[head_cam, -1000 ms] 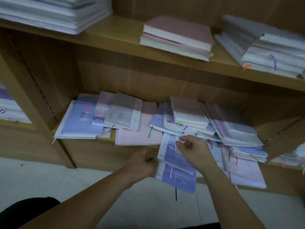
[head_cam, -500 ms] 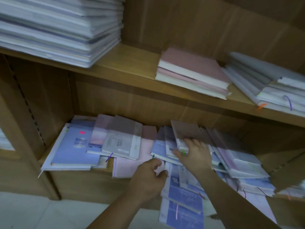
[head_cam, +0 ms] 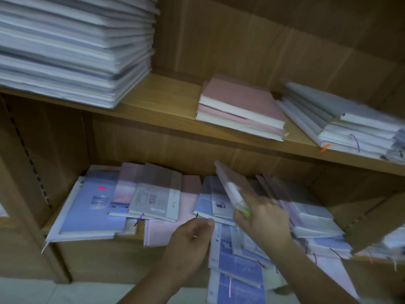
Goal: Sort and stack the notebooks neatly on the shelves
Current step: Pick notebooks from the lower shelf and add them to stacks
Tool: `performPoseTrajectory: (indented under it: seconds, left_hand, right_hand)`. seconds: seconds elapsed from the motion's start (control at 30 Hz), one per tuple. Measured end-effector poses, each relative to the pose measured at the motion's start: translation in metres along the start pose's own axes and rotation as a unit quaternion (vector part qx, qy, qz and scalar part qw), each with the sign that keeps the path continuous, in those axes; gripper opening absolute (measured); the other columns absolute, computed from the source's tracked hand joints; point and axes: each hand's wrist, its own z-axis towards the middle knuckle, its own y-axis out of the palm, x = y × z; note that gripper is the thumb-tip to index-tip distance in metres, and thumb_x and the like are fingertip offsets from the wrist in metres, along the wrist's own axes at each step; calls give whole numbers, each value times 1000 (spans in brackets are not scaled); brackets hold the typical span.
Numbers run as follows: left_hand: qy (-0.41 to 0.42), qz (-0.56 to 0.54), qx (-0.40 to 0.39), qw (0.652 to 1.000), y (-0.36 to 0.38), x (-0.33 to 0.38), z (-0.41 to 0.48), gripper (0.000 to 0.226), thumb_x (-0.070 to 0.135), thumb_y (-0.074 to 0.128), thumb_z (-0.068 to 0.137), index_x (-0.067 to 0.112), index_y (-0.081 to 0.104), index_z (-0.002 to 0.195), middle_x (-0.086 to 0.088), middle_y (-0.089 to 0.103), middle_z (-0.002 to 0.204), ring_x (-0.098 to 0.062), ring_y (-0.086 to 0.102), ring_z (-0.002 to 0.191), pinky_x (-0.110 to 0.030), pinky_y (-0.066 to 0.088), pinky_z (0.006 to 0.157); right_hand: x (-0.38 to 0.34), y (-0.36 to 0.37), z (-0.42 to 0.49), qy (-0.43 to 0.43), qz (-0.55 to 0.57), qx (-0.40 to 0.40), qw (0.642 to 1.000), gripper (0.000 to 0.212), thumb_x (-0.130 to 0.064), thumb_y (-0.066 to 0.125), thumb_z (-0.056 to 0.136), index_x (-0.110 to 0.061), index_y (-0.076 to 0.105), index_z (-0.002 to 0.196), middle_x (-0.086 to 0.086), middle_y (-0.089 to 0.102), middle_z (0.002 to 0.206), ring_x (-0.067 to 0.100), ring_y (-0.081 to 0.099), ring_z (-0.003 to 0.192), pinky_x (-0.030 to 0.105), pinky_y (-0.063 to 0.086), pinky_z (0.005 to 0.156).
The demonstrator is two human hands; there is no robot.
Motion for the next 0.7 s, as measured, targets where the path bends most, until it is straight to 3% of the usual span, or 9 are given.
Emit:
performPoseTrajectory:
  seconds: [0.07,0.13,0.23,0.3,0.4,0.47,0.57,0.6,0.7]
  left_hand:
    - [-98,-145,-41,984,9,10,3,33,55,57,97,25,69,102,-5,78,98,-9,75,80,-26,63,77]
    - [-136,-200,-51,969,16,6,9,34,55,62,95,24,69,108,-13,78,96,-28,77,83,-43,64,77]
    - [-155,-222,-40,962,27,-12,15,30,42,67,96,27,67,122,-9,78,102,-29,76,86,-41,59,71]
    - [-171,-233,-32,957,30,-19,17,22,34,65,98,27,70,118,-9,78,104,-32,75,90,-48,60,75]
    - [-145,-193,62,968,23,-24,29,17,28,64,98,24,72,111,-3,78,104,-29,74,93,-52,60,89]
    - [-111,-155,109,976,10,-18,31,14,28,63,100,25,68,112,1,75,107,-25,70,96,-42,56,93]
    - [-10,-55,133,990,-13,-8,23,19,25,61,101,33,59,118,12,69,101,-9,65,89,-23,51,74]
    - [11,-41,124,991,-22,-10,20,22,25,61,101,36,57,119,15,68,102,-5,64,90,-22,52,74]
    - [-16,-39,94,995,-34,-15,17,22,30,62,100,44,59,117,14,71,112,-11,68,99,-39,56,97]
  right_hand:
    - [-19,-5,-28,-44,0,-66,997,48,-39,75,60,-23,74,105,0,74,91,26,69,74,33,52,57]
    - [-35,-6,-49,-78,1,-115,990,56,-44,77,55,-27,75,109,-2,74,105,25,69,87,39,55,68]
    - [-41,-11,-61,-102,53,-162,980,54,-46,74,57,-30,76,109,-5,74,109,21,68,90,38,58,73]
    - [-38,-26,-53,-97,138,-204,964,44,-52,71,69,-37,76,110,-15,74,109,12,68,94,32,59,80]
    - [-13,-42,-35,50,369,-244,895,14,-45,75,87,-35,79,95,-21,75,97,-1,69,91,24,55,85]
    - [15,-22,-24,150,344,-146,915,10,-34,71,93,-32,77,100,-18,75,107,2,68,98,27,54,90]
    - [43,21,-13,198,209,-151,946,48,-32,72,91,-18,62,136,-1,58,143,19,54,132,30,40,108]
    - [45,35,-9,196,203,-181,942,60,-37,74,89,-17,56,142,2,51,150,21,47,139,32,37,112]
    - [47,56,1,201,174,-280,922,88,-65,70,82,-25,41,153,-3,39,160,20,37,146,39,36,116]
